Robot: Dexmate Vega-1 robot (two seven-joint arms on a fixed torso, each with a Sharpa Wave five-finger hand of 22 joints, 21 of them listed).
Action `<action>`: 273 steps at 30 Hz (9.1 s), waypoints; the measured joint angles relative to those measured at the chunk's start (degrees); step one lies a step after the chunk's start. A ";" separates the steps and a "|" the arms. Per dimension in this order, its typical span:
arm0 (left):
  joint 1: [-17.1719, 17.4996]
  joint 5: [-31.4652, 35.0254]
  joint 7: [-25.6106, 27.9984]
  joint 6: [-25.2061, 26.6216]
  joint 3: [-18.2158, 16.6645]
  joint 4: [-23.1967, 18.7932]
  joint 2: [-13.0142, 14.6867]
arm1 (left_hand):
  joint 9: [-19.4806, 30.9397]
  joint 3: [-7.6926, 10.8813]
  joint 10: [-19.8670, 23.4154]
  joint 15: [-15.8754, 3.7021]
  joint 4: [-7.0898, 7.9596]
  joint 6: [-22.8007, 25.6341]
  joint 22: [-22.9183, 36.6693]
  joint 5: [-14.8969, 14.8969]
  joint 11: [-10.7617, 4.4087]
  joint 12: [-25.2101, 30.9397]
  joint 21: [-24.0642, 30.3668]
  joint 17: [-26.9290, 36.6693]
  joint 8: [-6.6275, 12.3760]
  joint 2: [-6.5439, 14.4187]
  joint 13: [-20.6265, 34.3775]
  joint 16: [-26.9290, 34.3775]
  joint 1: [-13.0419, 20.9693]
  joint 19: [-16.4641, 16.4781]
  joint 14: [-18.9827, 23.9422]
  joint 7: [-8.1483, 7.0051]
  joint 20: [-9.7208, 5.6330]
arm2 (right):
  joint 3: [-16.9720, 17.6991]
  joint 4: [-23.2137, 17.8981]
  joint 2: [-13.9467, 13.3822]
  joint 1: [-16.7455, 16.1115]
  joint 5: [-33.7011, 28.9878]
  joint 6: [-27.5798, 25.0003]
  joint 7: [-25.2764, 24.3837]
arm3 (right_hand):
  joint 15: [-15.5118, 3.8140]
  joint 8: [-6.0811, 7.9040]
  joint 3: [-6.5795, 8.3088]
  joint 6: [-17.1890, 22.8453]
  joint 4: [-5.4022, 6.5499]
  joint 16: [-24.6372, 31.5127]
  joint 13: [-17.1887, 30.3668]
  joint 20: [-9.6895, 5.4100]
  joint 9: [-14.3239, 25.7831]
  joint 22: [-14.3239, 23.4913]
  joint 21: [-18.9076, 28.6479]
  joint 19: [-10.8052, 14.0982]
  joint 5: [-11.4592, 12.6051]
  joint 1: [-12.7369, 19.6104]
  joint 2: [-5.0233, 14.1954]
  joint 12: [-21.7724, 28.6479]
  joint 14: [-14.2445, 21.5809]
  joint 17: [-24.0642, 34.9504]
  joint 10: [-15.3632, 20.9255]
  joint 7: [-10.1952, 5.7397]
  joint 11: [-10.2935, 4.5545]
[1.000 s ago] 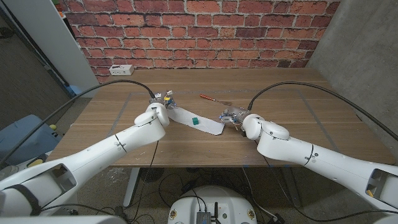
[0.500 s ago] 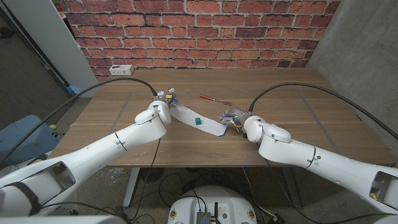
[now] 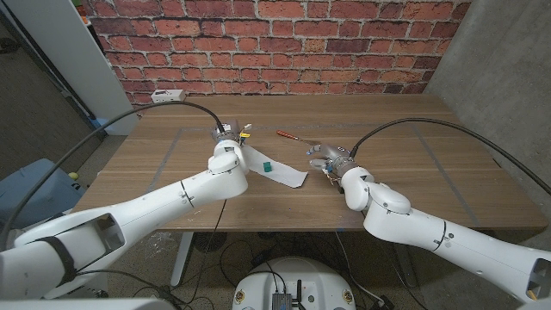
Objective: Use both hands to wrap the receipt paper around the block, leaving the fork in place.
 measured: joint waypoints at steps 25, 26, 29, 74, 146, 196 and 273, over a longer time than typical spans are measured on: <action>1.93 21.99 -12.43 4.77 -2.20 8.08 -9.87 | -0.35 1.38 0.84 0.59 0.08 0.60 0.01 6.21 0.25 0.41 1.73 1.46 -1.11 -1.72 2.09 0.44 -0.83 0.51 1.63 0.01 -0.10 | 3.29 -3.81 -1.60 -1.92 -3.06 6.79 8.71 | -0.42 0.10 4.04 15.07 -0.88 9.35 0.64 -3.19 -0.04 1.21 4.75 8.92 0.42 21.60 -0.59 2.62 11.49 9.66 14.01 -2.65 -4.06; 1.91 22.09 -12.53 4.80 -2.24 8.14 -9.96 | -0.19 1.46 0.84 0.59 0.15 0.60 0.01 6.43 0.25 0.41 1.77 1.64 -1.11 -1.72 2.09 0.44 -0.83 0.51 1.63 0.01 -0.10 | 3.22 -3.81 -1.52 -1.73 -3.04 6.70 9.24 | -0.43 -0.55 4.65 13.84 -0.87 8.07 0.46 -3.28 -0.04 1.22 4.75 8.40 0.44 22.19 -0.62 1.81 10.17 9.26 12.56 -3.12 -4.60; 1.77 22.20 -12.93 4.91 -2.29 8.22 -10.17 | -0.08 1.46 0.61 0.59 0.15 0.43 0.01 6.75 0.47 0.41 1.94 1.70 -1.11 -1.72 2.17 0.43 -0.84 0.51 1.63 0.17 -0.10 | 2.49 -3.62 -0.92 -0.58 -3.04 6.10 11.14 | -0.27 -1.69 5.17 9.97 -0.70 4.77 0.36 -2.84 -0.04 1.22 4.78 7.41 0.45 22.51 -1.04 -0.04 6.50 8.18 9.10 -3.48 -4.80; -8.50 9.13 -21.64 3.61 2.47 1.82 -5.77 | 2.78 2.80 -0.88 -0.31 0.23 -2.32 0.03 9.96 0.82 -0.49 3.65 3.10 -1.94 -2.55 3.31 -0.76 -1.67 0.50 2.54 0.83 -0.10 | -5.75 5.80 2.68 10.35 -4.41 1.77 25.03 | -0.17 -1.30 3.04 7.33 3.20 -0.46 0.11 -0.73 -0.03 0.74 5.01 4.45 -0.03 10.81 -3.85 -1.36 4.85 5.58 6.87 -1.16 -3.43; -15.40 10.05 -25.76 5.02 9.91 6.31 -6.09 | 4.15 2.76 -2.07 -0.94 0.25 -3.33 0.17 9.56 0.44 -1.64 6.61 2.61 -3.42 -1.44 3.37 -3.01 -2.56 -1.26 3.37 0.23 0.41 | 0.71 1.25 -1.28 4.77 -0.23 -1.08 15.42 | -0.56 -1.27 -1.03 15.95 1.19 3.26 0.36 -0.20 -0.23 0.68 5.70 7.05 0.19 4.26 -3.41 -0.15 11.96 10.34 13.80 2.24 2.98; -21.07 -15.18 -11.87 3.22 12.30 7.24 -3.13 | 5.21 2.76 -2.07 -1.65 0.25 -3.63 0.02 8.18 0.44 -2.21 8.10 2.62 -3.96 -0.89 3.52 -3.60 -2.89 -2.39 4.09 -0.08 0.72 | 2.03 14.94 7.95 4.67 4.96 20.02 9.05 | 0.24 -0.42 -8.50 2.95 0.00 -1.68 1.95 1.25 0.10 0.52 0.83 -5.07 4.63 6.23 -7.83 -1.34 -6.57 13.45 -5.23 -1.51 -0.19; -23.45 -20.83 -8.97 2.21 13.76 10.18 -3.63 | 5.73 2.93 -2.07 -1.46 0.07 -3.92 0.03 7.08 0.44 -2.65 10.08 2.88 -5.39 -0.65 4.18 -3.90 -2.65 -3.93 5.10 0.21 1.23 | 5.59 35.44 19.05 2.29 4.33 39.43 -11.58 | -0.18 0.16 -13.48 14.09 5.71 -1.52 1.32 2.63 0.47 0.68 2.28 0.26 2.13 3.77 -1.21 -0.19 3.70 11.44 4.48 5.73 4.01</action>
